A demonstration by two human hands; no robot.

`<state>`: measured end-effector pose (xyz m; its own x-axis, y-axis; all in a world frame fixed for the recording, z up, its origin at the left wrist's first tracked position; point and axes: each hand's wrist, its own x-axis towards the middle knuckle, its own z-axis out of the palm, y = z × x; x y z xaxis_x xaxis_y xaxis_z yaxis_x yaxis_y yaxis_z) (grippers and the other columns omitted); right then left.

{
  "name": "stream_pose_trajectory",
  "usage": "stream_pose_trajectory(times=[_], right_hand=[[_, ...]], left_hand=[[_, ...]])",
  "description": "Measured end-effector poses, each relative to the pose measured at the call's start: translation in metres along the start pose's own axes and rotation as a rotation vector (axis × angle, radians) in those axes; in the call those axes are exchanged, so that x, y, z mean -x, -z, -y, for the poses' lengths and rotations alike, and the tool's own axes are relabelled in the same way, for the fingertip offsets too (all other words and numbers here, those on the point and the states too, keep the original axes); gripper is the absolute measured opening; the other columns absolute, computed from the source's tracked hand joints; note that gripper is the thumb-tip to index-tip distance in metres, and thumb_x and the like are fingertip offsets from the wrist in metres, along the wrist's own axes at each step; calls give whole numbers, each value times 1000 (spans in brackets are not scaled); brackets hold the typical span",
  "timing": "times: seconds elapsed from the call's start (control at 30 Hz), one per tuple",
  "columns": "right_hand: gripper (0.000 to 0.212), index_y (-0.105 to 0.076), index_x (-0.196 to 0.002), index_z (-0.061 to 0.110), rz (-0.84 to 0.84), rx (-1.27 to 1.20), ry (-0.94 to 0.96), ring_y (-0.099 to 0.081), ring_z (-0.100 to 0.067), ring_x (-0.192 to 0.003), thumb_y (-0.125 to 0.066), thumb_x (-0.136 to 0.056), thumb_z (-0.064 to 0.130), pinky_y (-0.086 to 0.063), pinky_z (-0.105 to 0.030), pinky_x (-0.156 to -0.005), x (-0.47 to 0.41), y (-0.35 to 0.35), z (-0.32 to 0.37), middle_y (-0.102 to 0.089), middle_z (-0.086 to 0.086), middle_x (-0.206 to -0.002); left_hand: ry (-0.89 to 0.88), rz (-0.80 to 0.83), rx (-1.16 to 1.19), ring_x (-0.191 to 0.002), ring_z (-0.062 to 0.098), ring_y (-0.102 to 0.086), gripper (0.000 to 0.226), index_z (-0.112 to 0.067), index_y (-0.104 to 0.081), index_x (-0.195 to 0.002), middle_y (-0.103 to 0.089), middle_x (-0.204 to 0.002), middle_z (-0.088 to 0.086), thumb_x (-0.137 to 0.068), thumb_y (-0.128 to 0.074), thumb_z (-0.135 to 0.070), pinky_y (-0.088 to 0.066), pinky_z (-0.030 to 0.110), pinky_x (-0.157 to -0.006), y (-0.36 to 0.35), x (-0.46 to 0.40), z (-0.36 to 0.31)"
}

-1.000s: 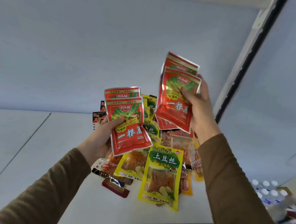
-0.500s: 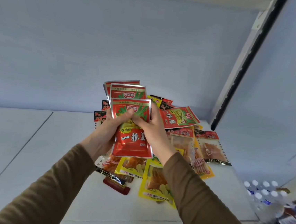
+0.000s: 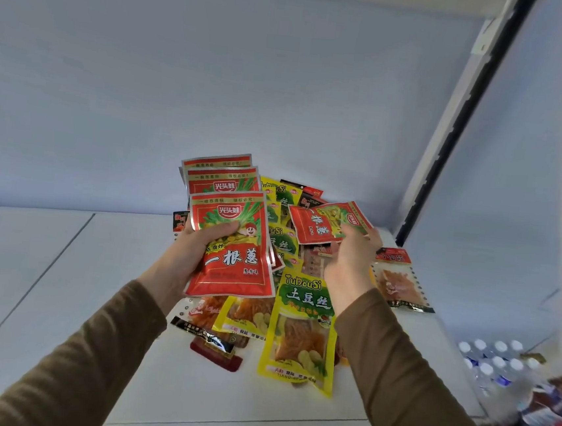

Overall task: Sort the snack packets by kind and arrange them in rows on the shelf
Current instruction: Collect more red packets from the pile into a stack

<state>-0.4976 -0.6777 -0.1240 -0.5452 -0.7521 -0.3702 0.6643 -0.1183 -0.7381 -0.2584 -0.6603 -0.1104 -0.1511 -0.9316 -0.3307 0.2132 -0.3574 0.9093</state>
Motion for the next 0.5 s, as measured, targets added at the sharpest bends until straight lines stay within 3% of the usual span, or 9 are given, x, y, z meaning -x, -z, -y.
stream_pose_trajectory(times=[0.13, 0.23, 0.3, 0.4, 0.5], right_hand=[[12, -55, -99, 13, 17, 30, -168, -55, -10, -70, -52, -99, 2, -46, -21, -54, -10, 0, 5, -58, -3, -89], [21, -51, -85, 15, -8, 116, -160, -48, -9, -68, -47, -101, 2, -40, -21, -59, -22, -3, 7, -52, -1, -82], [17, -60, -98, 13, 25, 246, -117, -49, -8, -73, -45, -102, 4, -42, -23, -65, -22, -8, 6, -55, -1, -86], [36, -61, -133, 22, 126, 400, 32, -59, -15, -108, -49, -102, 8, -51, -35, -92, -23, -8, 3, -62, -2, -124], [34, -61, -131, 23, 232, 287, 184, -65, -18, -109, -57, -100, 9, -54, -28, -76, -12, -7, 14, -63, -2, -126]], left_hand=[[8, -1, -10, -83, 31, -78, 62, -21, -57, -132, -78, -108, 11, -77, -82, -36, -63, 39, -63, -4, -4, 0], [4, -16, -17, -82, 31, -78, 62, -21, -57, -133, -78, -107, 10, -78, -83, -35, -63, 38, -63, -6, -7, 1], [3, -20, -23, -82, 31, -78, 62, -21, -56, -133, -78, -107, 10, -79, -83, -35, -63, 38, -63, -7, -9, 1], [2, -38, -14, -78, 29, -78, 59, -21, -57, -131, -79, -103, 10, -79, -82, -33, -62, 37, -59, -7, -11, 2], [1, -55, -9, -81, 31, -78, 59, -22, -56, -132, -78, -104, 10, -79, -83, -32, -62, 38, -61, -7, -13, 3]])
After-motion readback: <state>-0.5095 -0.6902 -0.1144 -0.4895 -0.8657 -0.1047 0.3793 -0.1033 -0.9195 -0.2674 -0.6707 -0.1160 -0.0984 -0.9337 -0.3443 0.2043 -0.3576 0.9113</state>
